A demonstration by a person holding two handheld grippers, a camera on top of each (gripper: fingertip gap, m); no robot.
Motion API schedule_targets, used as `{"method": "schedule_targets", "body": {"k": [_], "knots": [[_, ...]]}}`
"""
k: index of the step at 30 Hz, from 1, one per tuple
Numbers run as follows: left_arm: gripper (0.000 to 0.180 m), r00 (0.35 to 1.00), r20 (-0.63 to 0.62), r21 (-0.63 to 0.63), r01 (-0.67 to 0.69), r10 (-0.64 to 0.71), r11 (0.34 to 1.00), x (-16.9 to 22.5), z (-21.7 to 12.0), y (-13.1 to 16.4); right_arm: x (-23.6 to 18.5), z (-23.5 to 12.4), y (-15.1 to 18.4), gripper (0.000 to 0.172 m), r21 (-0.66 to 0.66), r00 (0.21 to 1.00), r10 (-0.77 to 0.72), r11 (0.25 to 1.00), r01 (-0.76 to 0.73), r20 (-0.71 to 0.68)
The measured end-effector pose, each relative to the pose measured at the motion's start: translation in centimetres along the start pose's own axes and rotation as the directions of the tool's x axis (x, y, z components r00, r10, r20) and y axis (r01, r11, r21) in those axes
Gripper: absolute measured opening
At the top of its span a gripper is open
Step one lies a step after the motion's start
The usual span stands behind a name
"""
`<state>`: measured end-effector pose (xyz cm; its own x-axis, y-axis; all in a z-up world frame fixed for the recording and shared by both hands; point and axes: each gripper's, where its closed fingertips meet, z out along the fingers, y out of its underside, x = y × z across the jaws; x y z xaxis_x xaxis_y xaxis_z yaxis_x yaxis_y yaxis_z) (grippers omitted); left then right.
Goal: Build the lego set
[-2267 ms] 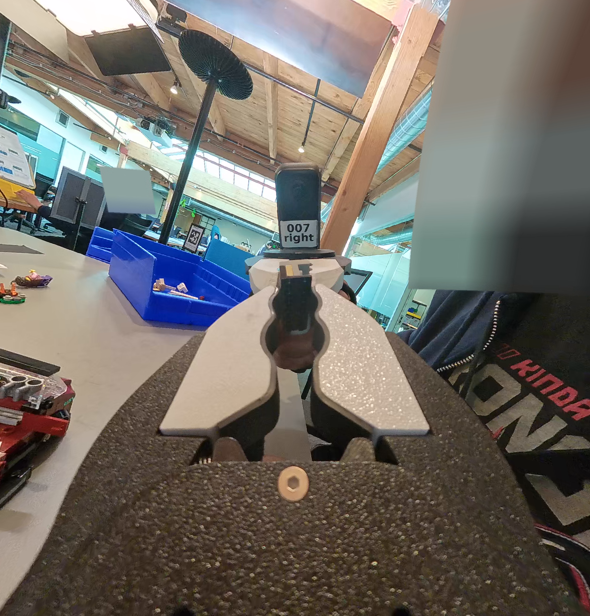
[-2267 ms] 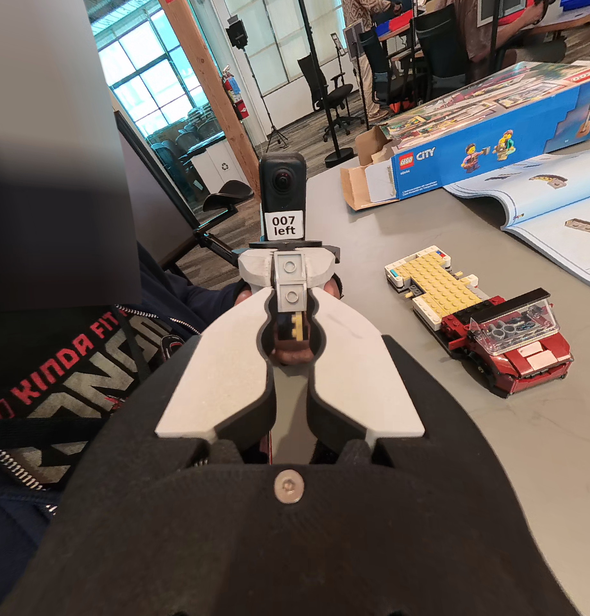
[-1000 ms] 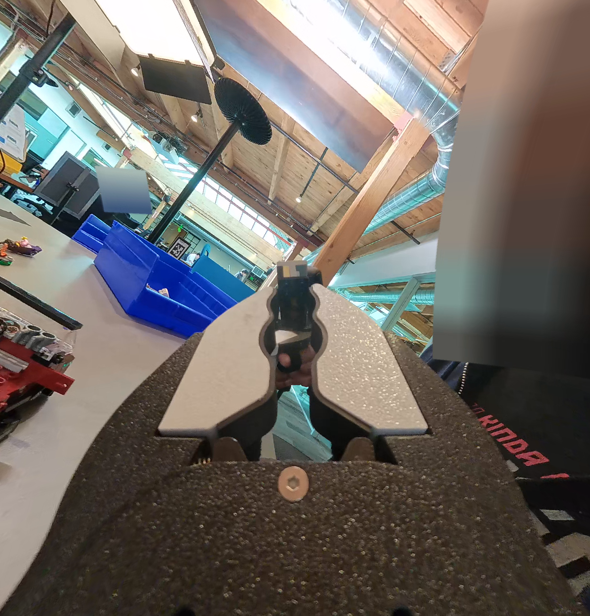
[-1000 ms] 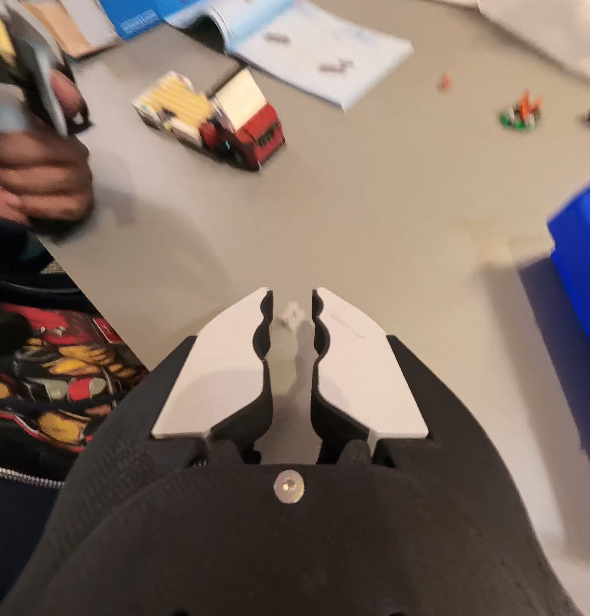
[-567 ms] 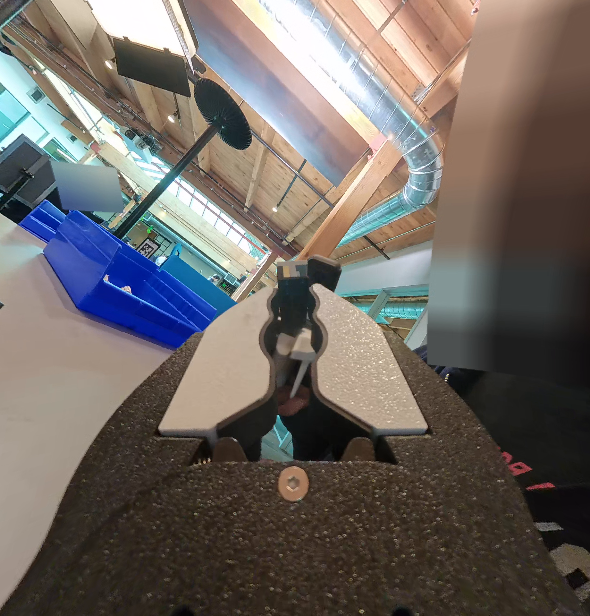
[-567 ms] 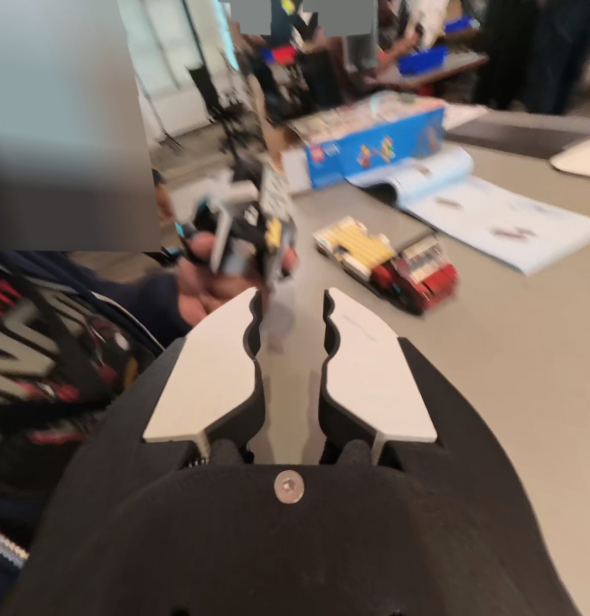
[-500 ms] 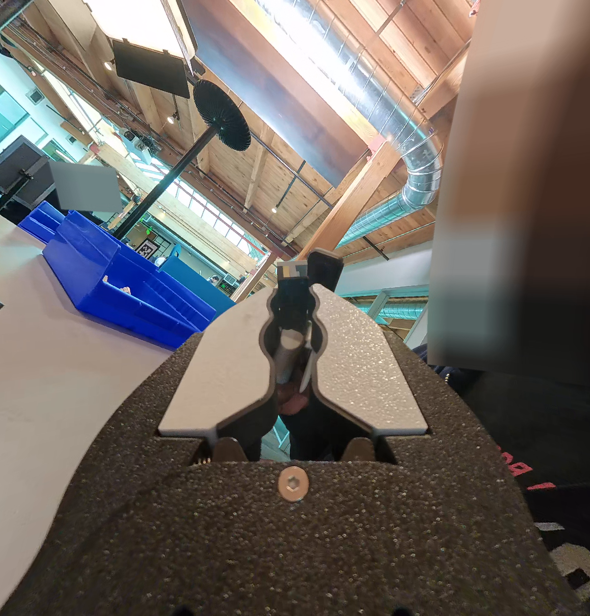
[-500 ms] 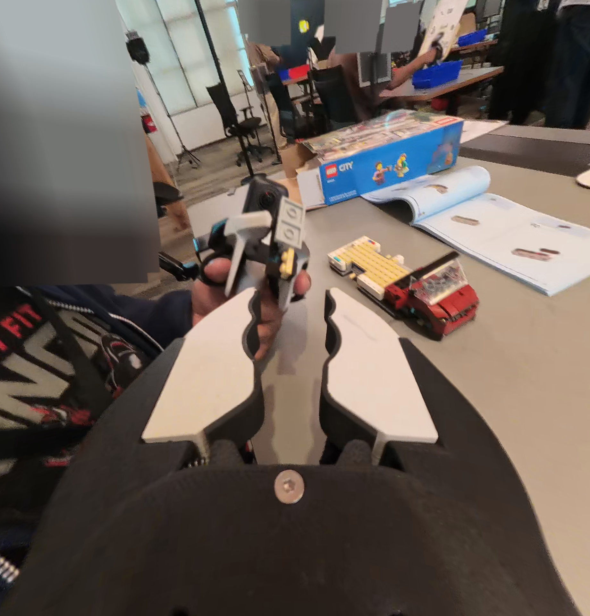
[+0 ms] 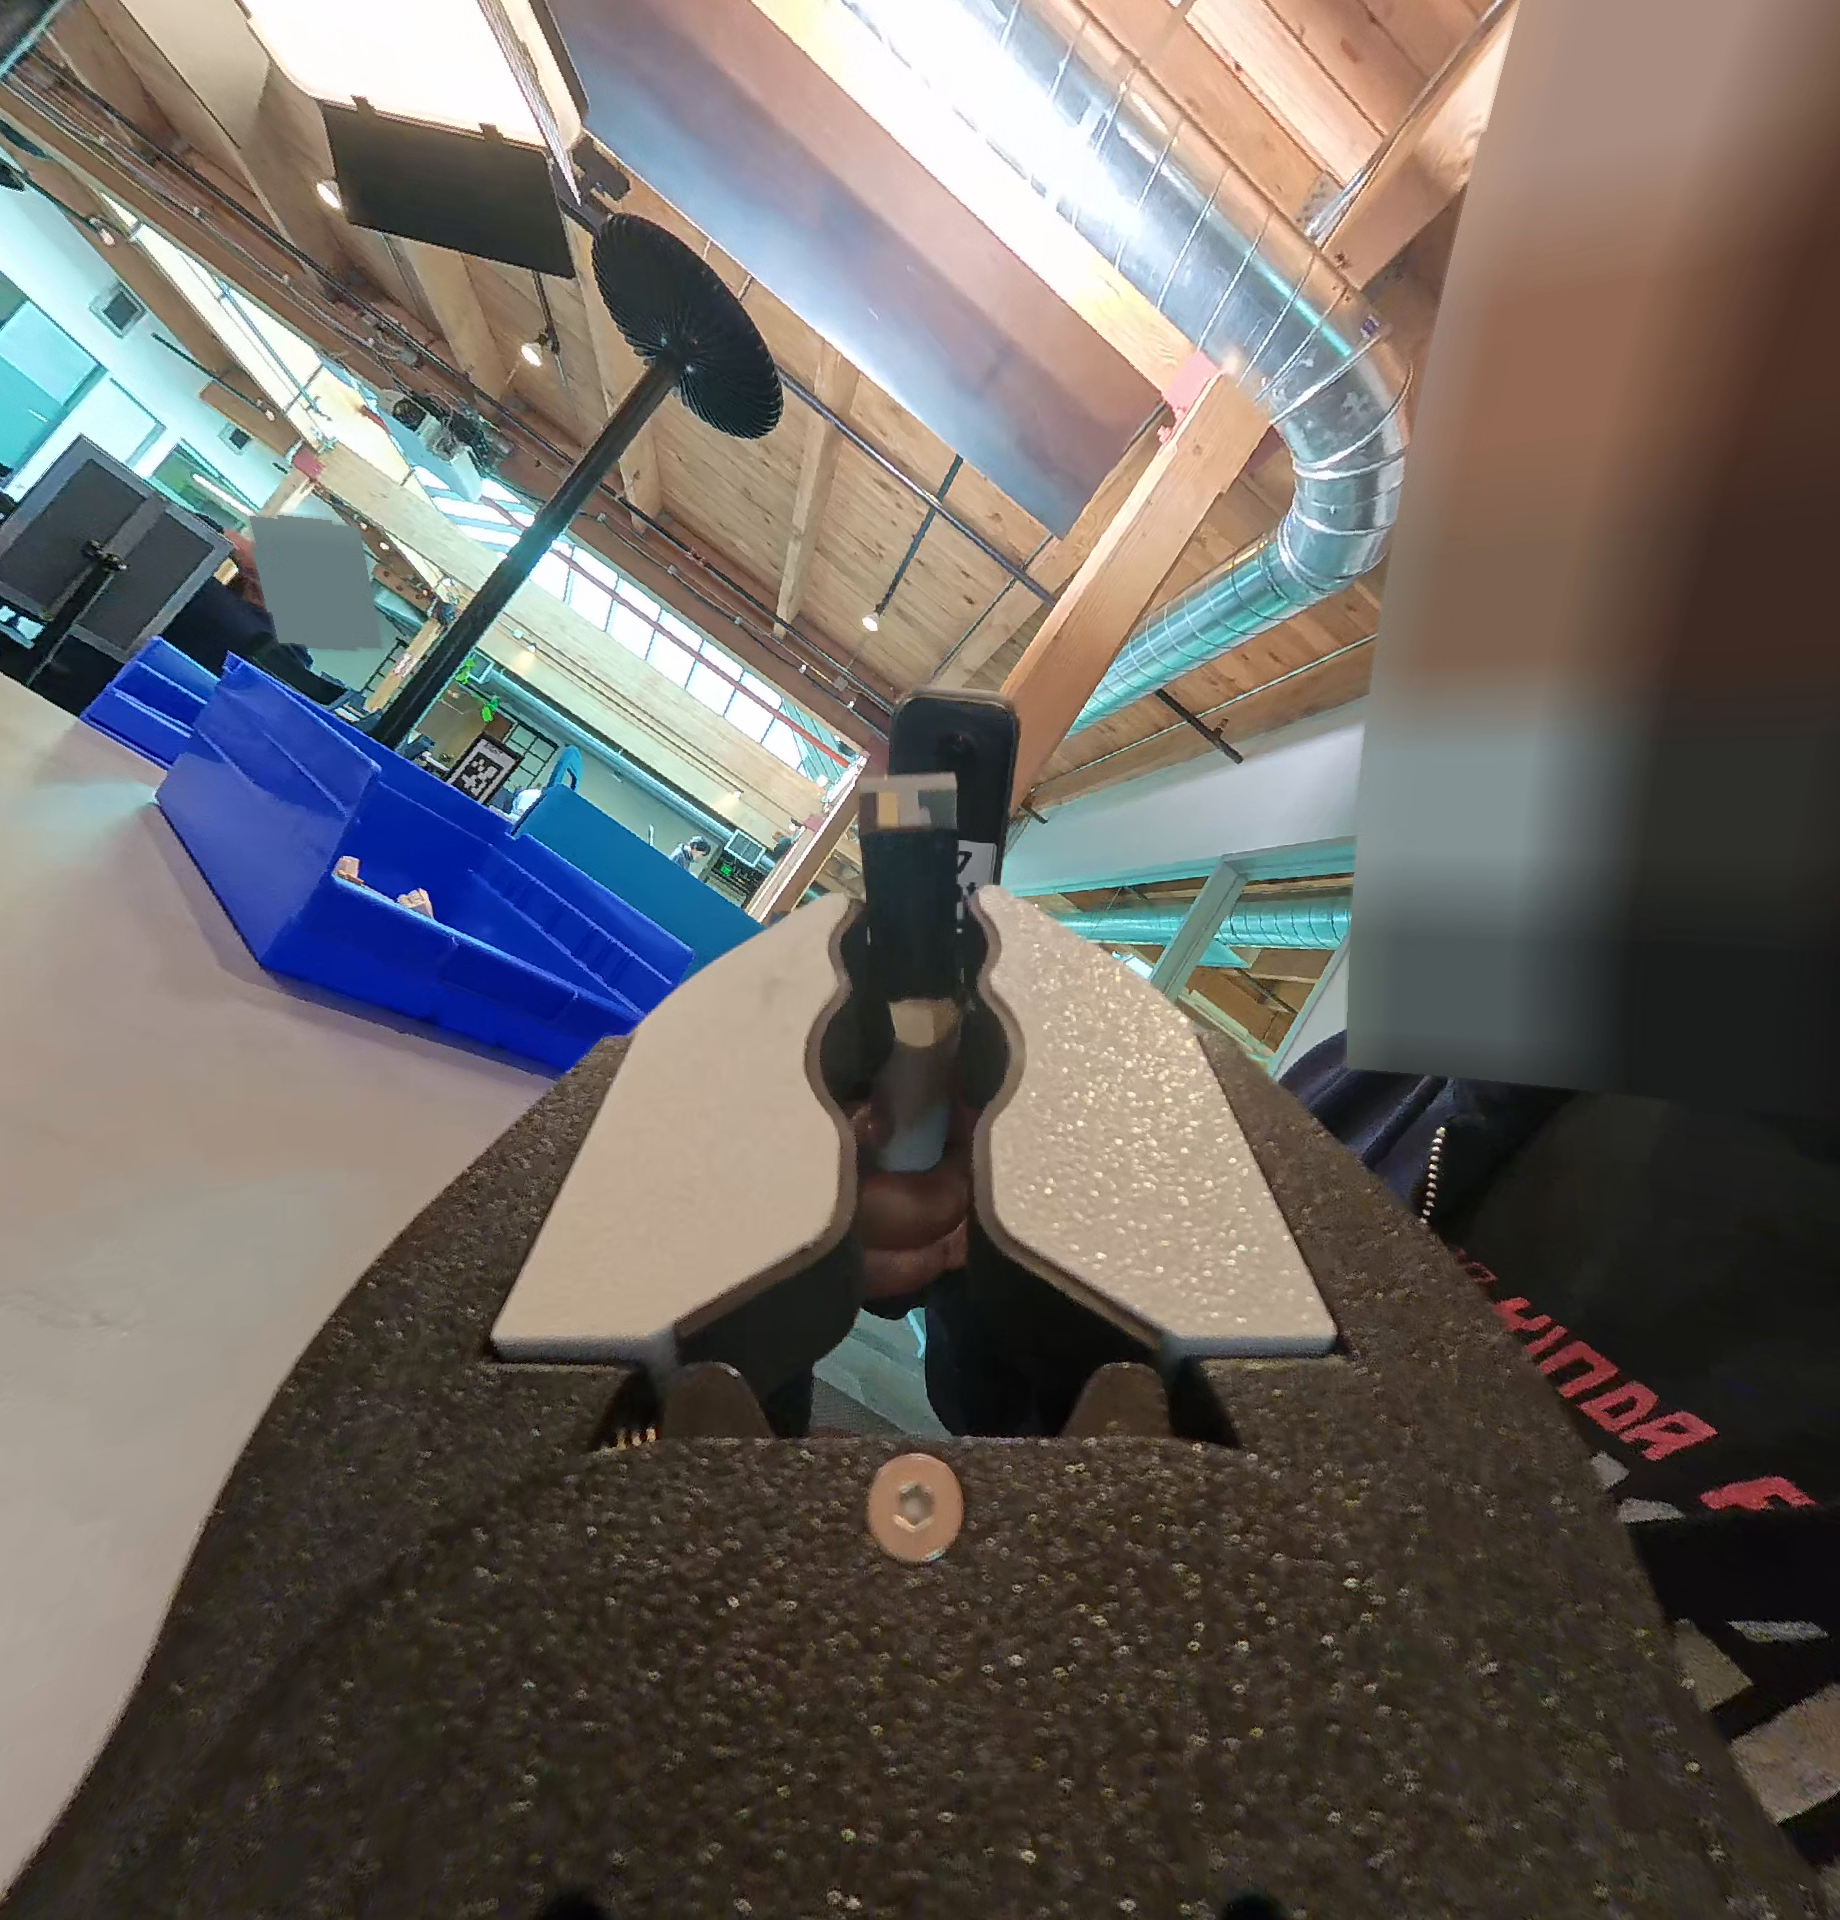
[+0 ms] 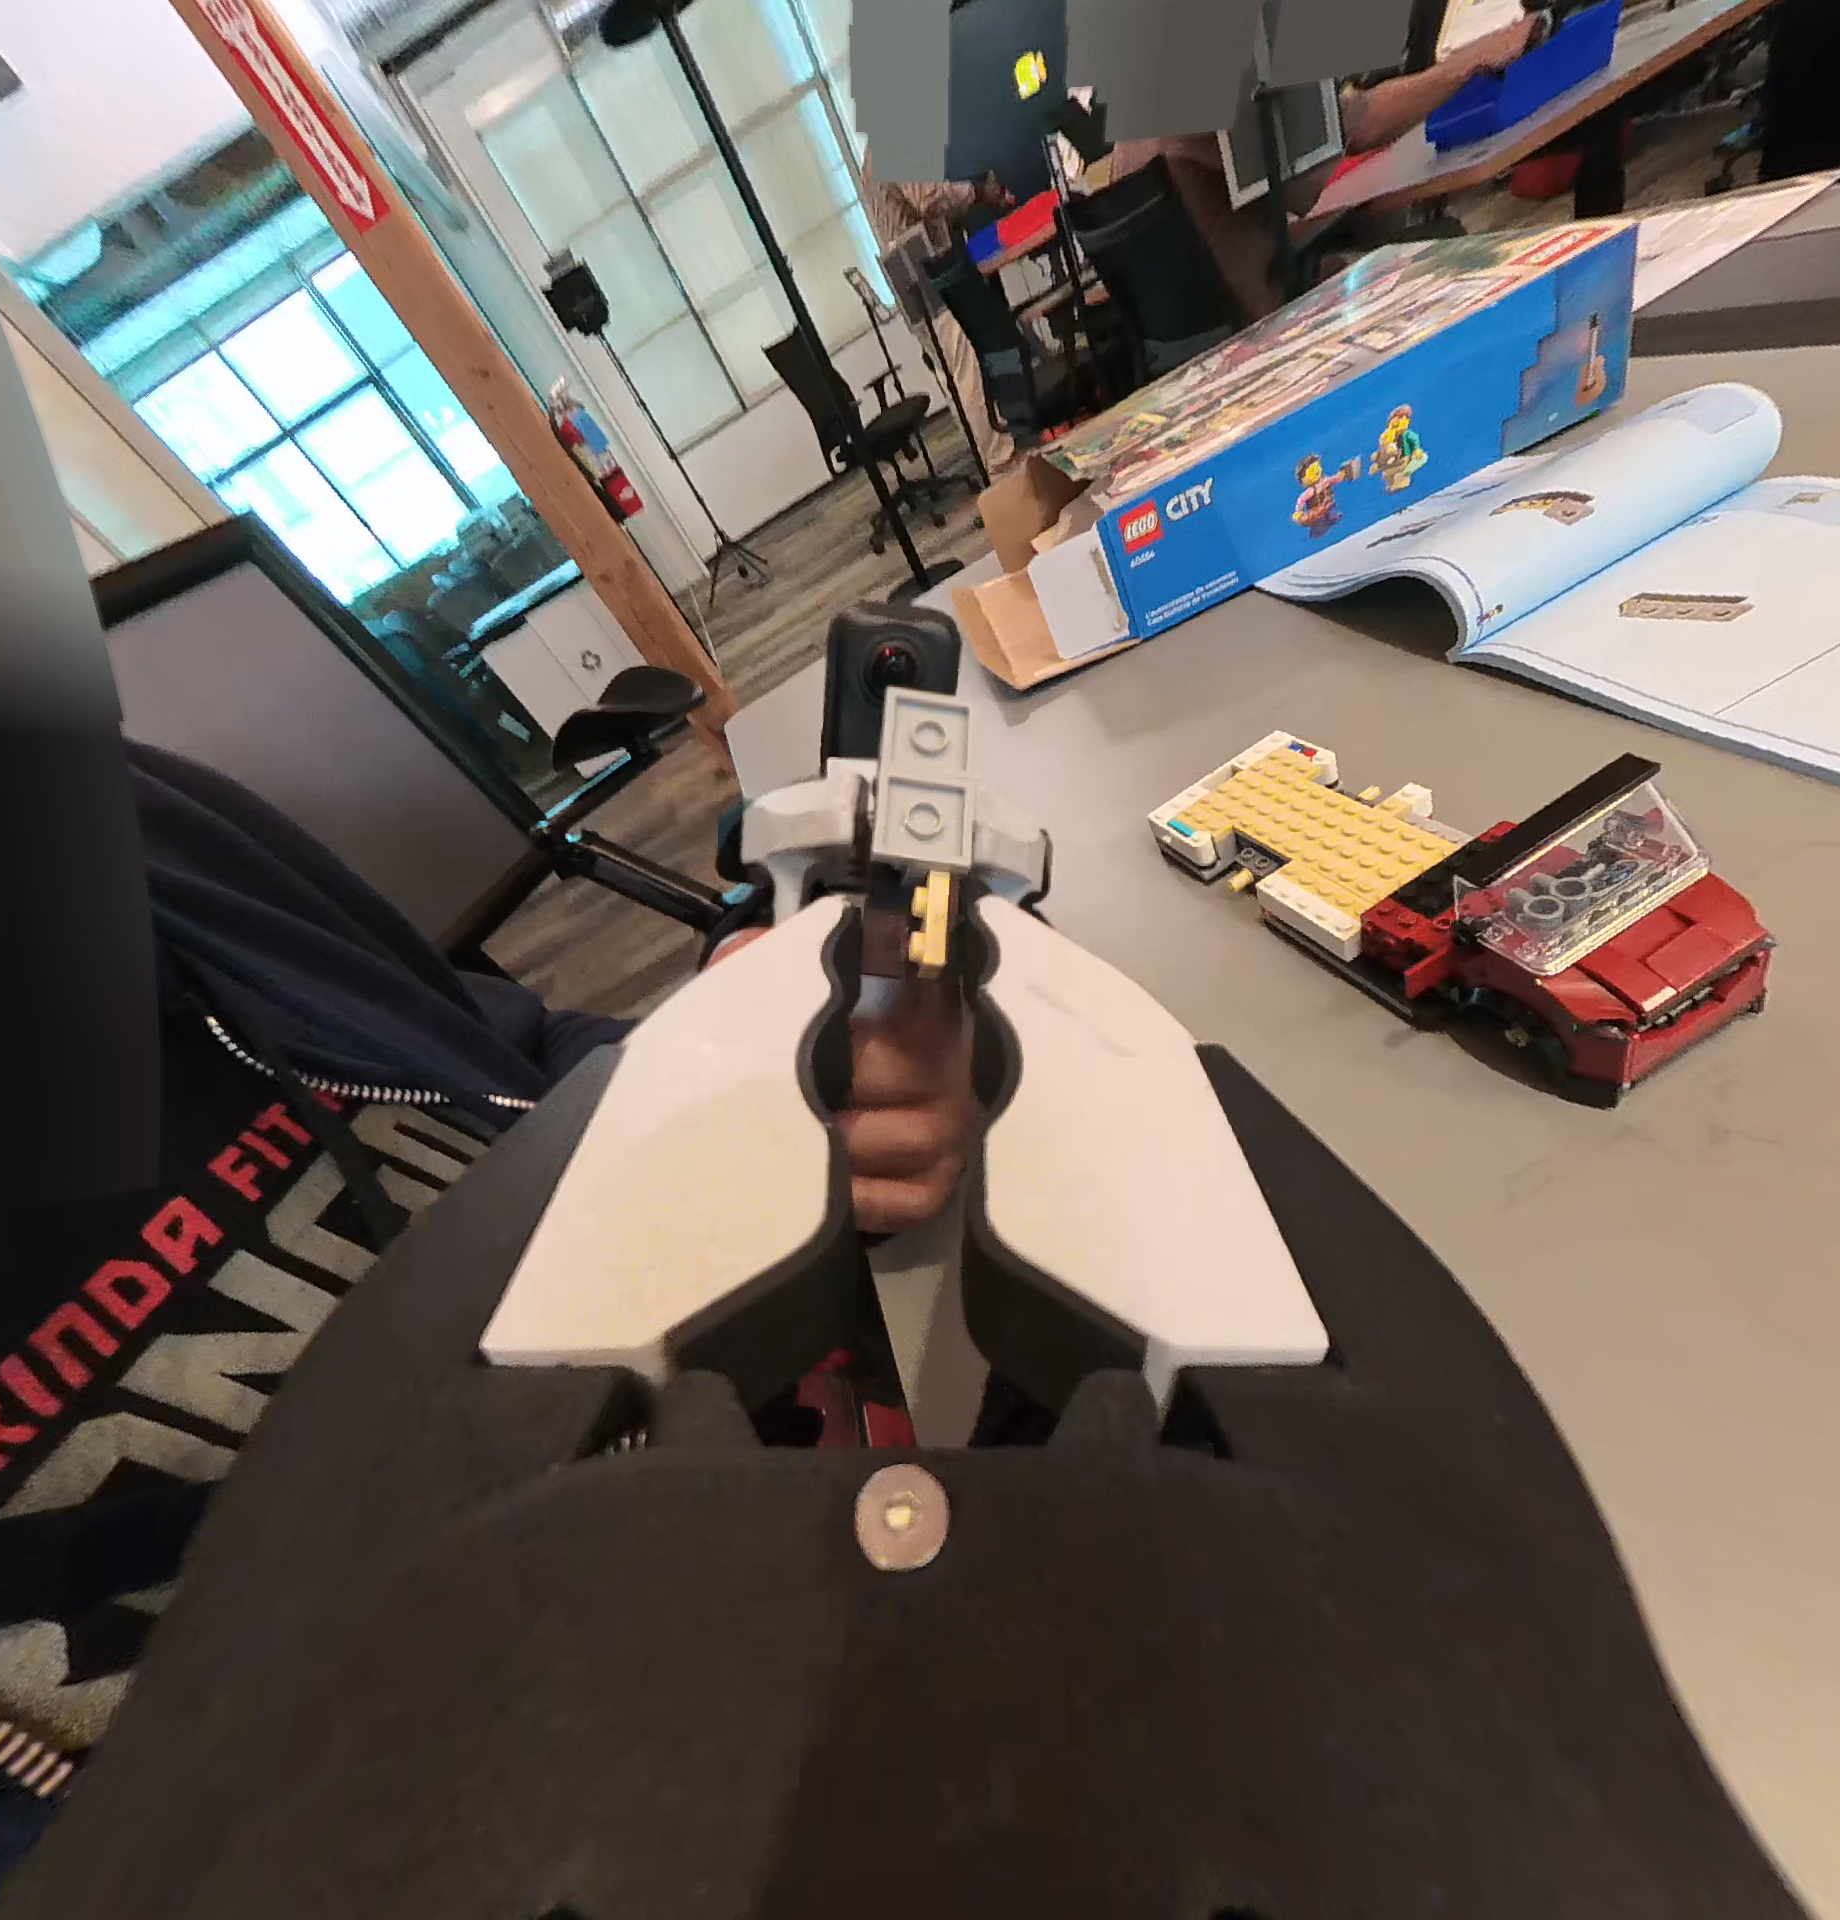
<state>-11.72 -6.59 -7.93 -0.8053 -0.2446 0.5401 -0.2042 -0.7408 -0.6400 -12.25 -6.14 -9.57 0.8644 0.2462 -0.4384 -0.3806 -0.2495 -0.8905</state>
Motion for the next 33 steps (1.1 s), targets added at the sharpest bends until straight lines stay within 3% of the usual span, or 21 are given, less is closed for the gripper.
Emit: {"method": "schedule_targets", "body": {"k": [33], "knots": [[0.016, 0.999, -0.022, 0.071, 0.036, -0.035, 0.997, 0.1, -0.2, -0.6, -0.2, 1.4, -0.6, 0.018, 0.046, 1.000, 0.012, 0.999, -0.012, 0.005]]}}
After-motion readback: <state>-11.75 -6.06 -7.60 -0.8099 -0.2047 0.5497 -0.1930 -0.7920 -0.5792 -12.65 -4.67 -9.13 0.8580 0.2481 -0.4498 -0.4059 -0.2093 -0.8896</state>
